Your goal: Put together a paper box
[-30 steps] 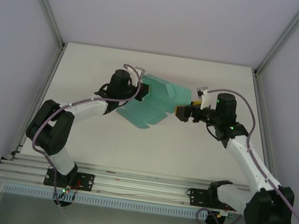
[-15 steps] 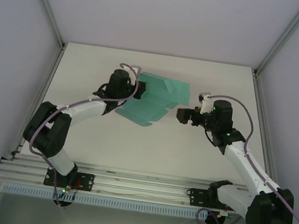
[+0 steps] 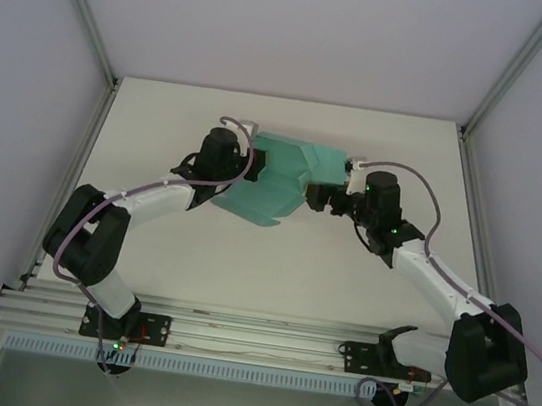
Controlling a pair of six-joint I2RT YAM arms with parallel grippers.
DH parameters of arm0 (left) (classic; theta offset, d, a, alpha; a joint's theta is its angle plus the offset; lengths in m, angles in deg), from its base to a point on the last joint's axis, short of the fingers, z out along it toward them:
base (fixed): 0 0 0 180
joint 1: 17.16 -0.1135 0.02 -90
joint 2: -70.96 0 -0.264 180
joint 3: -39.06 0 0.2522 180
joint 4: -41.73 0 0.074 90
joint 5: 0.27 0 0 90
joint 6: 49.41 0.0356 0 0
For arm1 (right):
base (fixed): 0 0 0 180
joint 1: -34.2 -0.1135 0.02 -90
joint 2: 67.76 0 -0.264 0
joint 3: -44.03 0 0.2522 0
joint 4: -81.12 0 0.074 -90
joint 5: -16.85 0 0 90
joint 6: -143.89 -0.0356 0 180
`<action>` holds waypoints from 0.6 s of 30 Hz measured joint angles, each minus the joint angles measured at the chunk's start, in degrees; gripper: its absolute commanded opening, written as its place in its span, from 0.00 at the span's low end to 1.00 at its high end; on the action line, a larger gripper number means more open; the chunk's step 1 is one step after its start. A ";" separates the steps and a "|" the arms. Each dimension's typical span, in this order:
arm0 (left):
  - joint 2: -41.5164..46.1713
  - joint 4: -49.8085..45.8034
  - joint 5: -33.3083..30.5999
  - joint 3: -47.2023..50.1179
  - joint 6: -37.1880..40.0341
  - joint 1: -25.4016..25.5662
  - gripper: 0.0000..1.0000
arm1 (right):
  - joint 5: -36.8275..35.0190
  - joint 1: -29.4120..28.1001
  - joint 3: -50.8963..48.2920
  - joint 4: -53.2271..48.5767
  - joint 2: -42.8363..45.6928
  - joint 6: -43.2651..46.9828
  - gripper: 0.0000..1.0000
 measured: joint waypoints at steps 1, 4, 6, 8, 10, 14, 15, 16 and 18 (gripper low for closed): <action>0.00 0.00 -1.29 -0.02 0.11 0.26 0.00 | -0.57 -0.17 0.37 0.26 -0.70 -0.39 1.00; 0.00 -0.52 -5.73 0.00 0.48 1.29 0.00 | -2.93 -1.46 1.60 0.94 -3.04 -1.29 1.00; 0.02 -1.09 -8.72 0.00 0.46 1.77 0.00 | -6.03 -2.80 2.29 0.96 -4.55 -1.44 1.00; 0.02 -1.33 -11.34 0.13 0.50 2.27 0.00 | -10.99 -4.90 2.54 0.94 -5.79 -0.94 1.00; 0.50 -1.44 -13.18 1.07 0.92 2.97 0.00 | -16.09 -6.97 2.56 0.92 -6.93 -0.37 1.00; 1.90 -1.75 -15.69 2.80 2.47 4.26 0.00 | -22.27 -8.74 3.17 0.24 -9.46 0.26 1.00; 2.08 -1.81 -16.06 2.91 2.93 4.48 0.00 | -23.02 -8.74 3.17 0.22 -9.75 0.35 1.00; 2.16 -1.84 -16.26 2.95 3.32 4.76 0.00 | -23.69 -8.72 3.17 0.07 -9.77 0.52 1.00; 2.16 -1.79 -17.14 2.95 3.85 5.11 0.00 | -24.33 -8.74 3.17 0.02 -9.44 1.01 1.00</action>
